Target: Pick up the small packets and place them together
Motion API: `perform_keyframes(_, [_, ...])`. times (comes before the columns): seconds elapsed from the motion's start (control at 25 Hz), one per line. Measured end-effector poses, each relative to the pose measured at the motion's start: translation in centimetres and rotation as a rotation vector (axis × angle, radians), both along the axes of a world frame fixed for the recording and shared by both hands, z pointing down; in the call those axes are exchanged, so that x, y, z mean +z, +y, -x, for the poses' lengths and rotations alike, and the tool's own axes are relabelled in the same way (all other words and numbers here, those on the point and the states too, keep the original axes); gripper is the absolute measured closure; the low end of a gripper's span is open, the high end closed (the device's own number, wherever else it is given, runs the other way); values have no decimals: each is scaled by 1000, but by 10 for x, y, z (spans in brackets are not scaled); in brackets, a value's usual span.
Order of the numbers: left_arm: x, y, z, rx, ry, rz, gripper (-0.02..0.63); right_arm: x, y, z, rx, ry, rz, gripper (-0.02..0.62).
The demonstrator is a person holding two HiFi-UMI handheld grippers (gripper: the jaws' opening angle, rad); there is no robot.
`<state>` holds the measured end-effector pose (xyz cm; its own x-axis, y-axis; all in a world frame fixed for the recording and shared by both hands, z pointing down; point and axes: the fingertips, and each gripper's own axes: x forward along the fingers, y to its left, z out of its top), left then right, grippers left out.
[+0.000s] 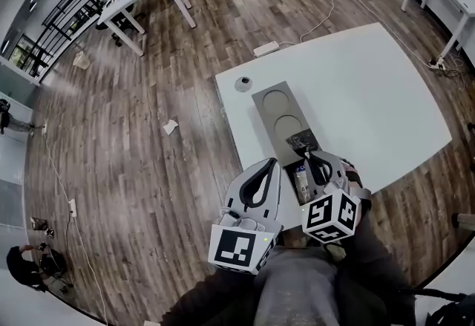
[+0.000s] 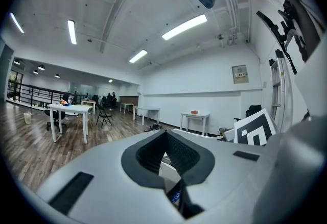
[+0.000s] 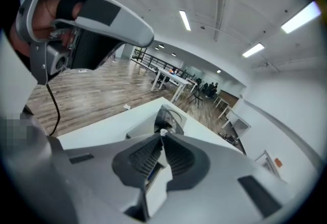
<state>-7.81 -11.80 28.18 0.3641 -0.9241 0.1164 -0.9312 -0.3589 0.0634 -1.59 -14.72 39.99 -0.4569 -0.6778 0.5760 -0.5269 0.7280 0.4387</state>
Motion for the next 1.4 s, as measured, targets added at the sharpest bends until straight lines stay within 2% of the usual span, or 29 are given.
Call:
perform_keyframes(0.2, [13, -29, 37, -18, 28, 35, 603, 19, -31, 24, 20, 47, 42, 563])
perform_keyframes(0.4, [28, -47, 59, -15, 56, 85, 603, 43, -44, 40, 26, 98, 105, 558])
perform_keyframes(0.56, [36, -55, 69, -8, 69, 108, 603, 54, -41, 52, 8, 83, 177, 495])
perform_keyframes(0.84, [41, -48, 61, 11, 67, 121, 603, 55, -30, 52, 4, 22, 195, 420])
perform_keyframes(1.0, [36, -31, 49, 18, 57, 107, 603, 45, -18, 42, 19, 0, 156, 417])
perform_keyframes(1.16, [29, -11, 31, 23, 43, 72, 603, 38, -3, 20, 42, -12, 119, 417])
perform_keyframes(1.4, [6, 30, -13, 46, 35, 15, 603, 9, 24, -34, 95, -24, 47, 417])
